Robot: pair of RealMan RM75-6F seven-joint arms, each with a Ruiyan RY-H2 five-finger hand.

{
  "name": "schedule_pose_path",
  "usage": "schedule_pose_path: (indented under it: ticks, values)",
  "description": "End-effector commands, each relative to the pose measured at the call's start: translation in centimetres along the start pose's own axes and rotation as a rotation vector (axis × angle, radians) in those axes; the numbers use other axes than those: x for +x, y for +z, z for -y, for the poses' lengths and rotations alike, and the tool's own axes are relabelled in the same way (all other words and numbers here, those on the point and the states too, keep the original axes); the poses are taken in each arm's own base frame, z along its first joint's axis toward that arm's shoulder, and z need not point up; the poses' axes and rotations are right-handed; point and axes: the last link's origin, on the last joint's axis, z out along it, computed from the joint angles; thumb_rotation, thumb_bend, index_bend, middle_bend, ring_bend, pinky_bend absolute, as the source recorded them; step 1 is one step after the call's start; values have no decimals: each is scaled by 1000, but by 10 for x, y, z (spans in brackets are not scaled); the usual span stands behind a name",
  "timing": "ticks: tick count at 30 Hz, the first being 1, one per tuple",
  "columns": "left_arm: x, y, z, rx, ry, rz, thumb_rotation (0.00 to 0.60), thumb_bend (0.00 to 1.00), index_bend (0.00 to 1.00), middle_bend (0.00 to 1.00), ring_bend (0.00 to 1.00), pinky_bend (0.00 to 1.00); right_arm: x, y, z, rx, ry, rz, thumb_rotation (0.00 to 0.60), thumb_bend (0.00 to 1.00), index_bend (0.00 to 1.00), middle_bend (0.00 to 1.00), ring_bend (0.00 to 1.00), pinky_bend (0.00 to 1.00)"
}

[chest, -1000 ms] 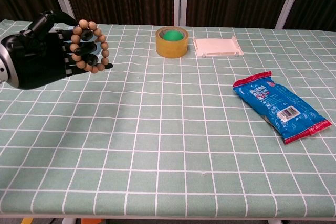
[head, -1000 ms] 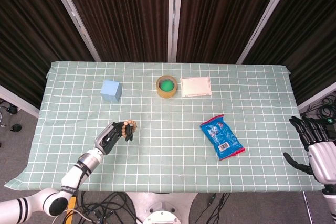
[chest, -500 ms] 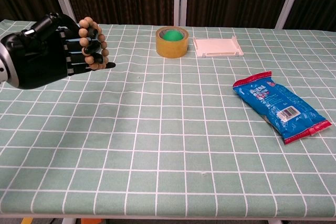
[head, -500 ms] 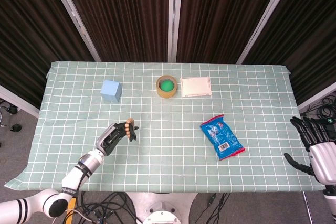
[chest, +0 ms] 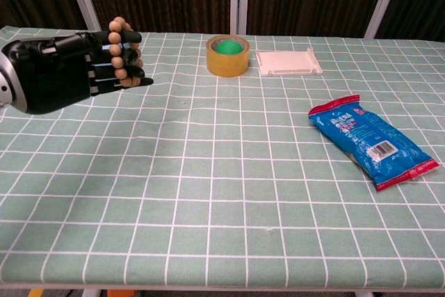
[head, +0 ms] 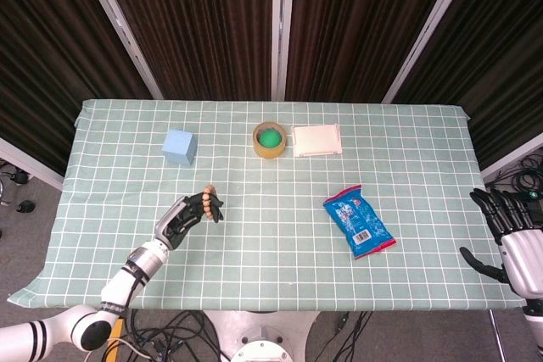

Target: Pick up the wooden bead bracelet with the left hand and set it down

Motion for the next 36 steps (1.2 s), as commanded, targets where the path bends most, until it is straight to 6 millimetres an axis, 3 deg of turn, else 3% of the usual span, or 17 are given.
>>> schedule_pose_path:
  ticks: [1, 5, 7, 13, 20, 21, 25, 26, 36]
  values:
    - [3, 0, -1, -18, 35, -1, 152, 773, 435, 574, 426, 133, 0, 0, 0, -1, 3, 1, 600, 143, 0, 84, 0, 0]
    - [7, -1, -2, -36, 118, 4, 22, 574, 426, 570, 424, 131, -1, 0, -1, -1, 8, 7, 600, 144, 0, 84, 0, 0]
    - [8, -2, -1, -37, 156, 10, 0, 483, 417, 563, 415, 131, -1, 1, -1, 1, 11, 6, 600, 143, 0, 84, 0, 0]
    - [15, -3, 1, -48, 363, 14, 0, 218, 389, 543, 399, 129, -3, 3, -2, -3, 19, 14, 600, 144, 0, 84, 0, 0]
    - [23, -3, 6, -25, 595, 45, 3, 54, 281, 421, 273, 118, -3, 4, -3, -4, 25, 21, 600, 143, 0, 84, 0, 0]
    - [24, -4, 7, -19, 608, 53, 25, 54, 267, 403, 258, 117, -3, 4, -3, -4, 26, 20, 600, 143, 0, 84, 0, 0]
    - [25, -6, 7, 9, 658, 108, 537, 54, 178, 289, 182, 102, -3, 5, -3, -4, 26, 20, 600, 143, 0, 84, 0, 0]
    - [25, -6, 7, 9, 663, 112, 579, 54, 172, 274, 173, 100, -3, 5, -3, -4, 26, 20, 600, 144, 0, 84, 0, 0]
    - [33, -4, 8, -58, 953, 65, 600, 54, 146, 230, 135, 95, -3, 4, -5, -10, 24, 17, 600, 143, 0, 84, 0, 0]
